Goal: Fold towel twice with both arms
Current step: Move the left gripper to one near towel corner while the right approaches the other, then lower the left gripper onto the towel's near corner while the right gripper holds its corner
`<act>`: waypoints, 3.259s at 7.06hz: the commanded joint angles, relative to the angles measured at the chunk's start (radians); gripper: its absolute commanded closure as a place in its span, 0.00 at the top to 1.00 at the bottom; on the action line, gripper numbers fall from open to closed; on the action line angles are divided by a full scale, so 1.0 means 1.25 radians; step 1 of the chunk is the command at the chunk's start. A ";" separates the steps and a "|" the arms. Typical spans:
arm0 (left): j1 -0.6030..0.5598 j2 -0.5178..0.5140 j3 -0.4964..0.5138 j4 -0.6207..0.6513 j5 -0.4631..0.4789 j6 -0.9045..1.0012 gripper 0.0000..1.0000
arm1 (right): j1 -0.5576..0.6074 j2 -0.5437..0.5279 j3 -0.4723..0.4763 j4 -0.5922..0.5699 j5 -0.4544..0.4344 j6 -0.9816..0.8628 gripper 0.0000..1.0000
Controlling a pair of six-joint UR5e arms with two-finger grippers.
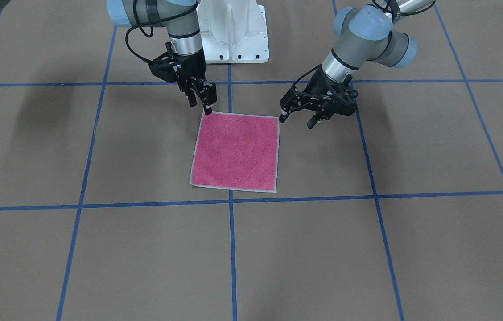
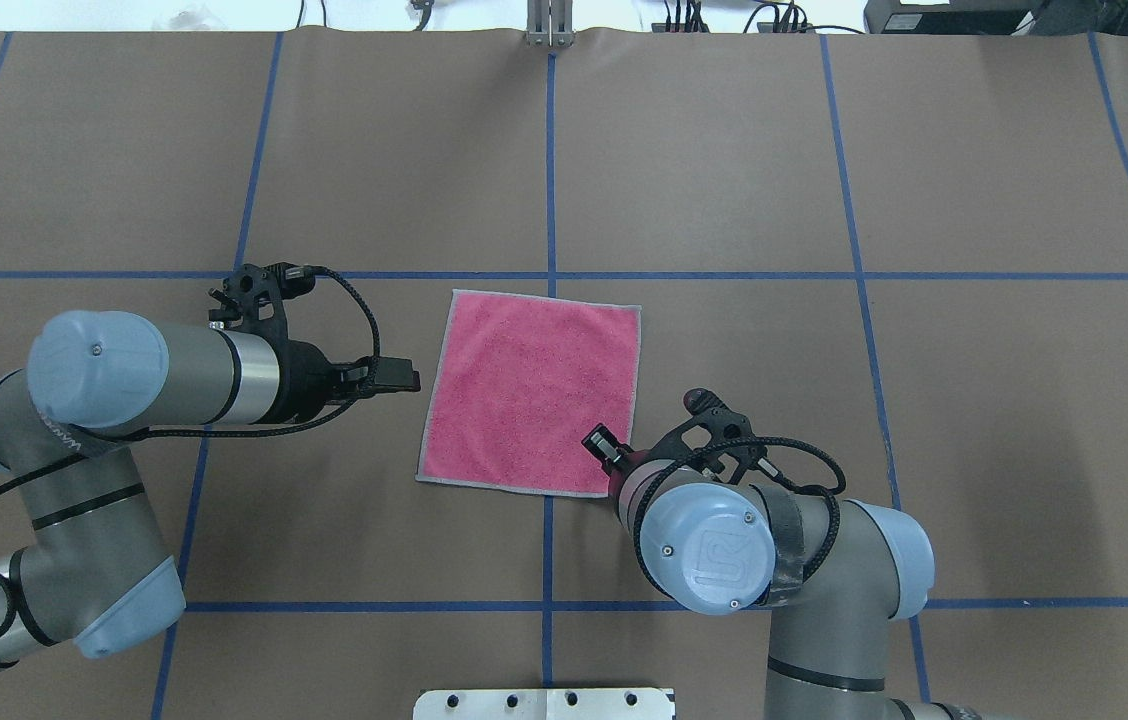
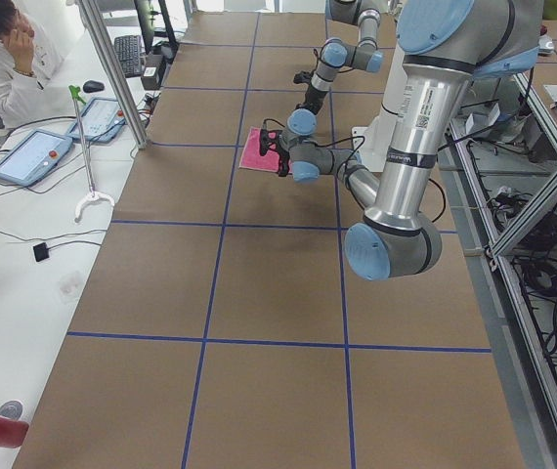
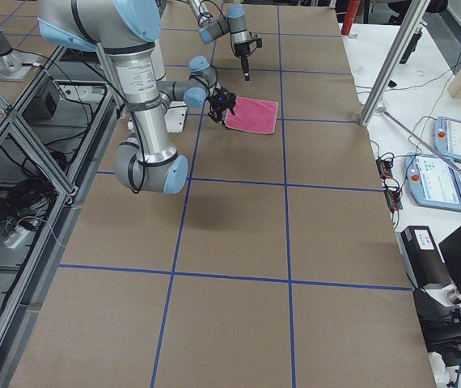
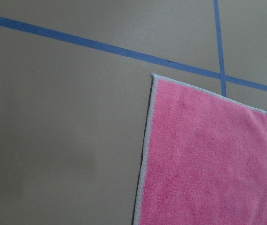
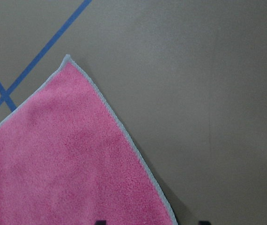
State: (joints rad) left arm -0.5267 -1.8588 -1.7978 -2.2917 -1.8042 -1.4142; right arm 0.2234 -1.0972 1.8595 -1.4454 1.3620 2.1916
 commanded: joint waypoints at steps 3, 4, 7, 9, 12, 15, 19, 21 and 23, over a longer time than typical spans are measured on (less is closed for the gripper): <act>0.000 0.000 0.000 0.000 0.000 0.000 1.00 | -0.002 0.022 -0.077 0.062 -0.012 -0.007 0.62; 0.000 0.000 0.000 0.000 0.000 0.001 1.00 | -0.002 0.025 -0.070 0.059 -0.013 -0.007 0.60; 0.000 0.001 0.001 0.000 0.000 0.001 1.00 | -0.007 0.013 -0.060 0.053 -0.011 -0.008 0.60; 0.000 0.003 0.001 0.000 0.000 0.001 1.00 | -0.013 0.016 -0.051 0.053 -0.013 -0.006 0.38; 0.000 0.005 0.001 0.000 0.000 0.001 1.00 | -0.028 0.014 -0.043 0.051 -0.024 -0.005 0.38; 0.000 0.002 0.002 0.000 0.000 0.001 1.00 | -0.029 0.011 -0.043 0.051 -0.033 -0.005 0.28; 0.031 0.001 0.009 0.000 0.028 -0.034 0.89 | -0.020 0.011 -0.015 0.051 -0.042 0.004 0.00; 0.080 -0.004 0.010 0.000 0.060 -0.052 0.83 | -0.005 0.013 -0.013 0.051 -0.042 0.003 0.00; 0.107 -0.010 0.013 0.004 0.062 -0.070 0.74 | -0.002 0.013 -0.013 0.052 -0.042 0.003 0.00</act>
State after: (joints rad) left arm -0.4128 -1.8685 -1.7839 -2.2900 -1.7301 -1.4914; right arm 0.2182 -1.0816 1.8426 -1.3818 1.3101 2.1953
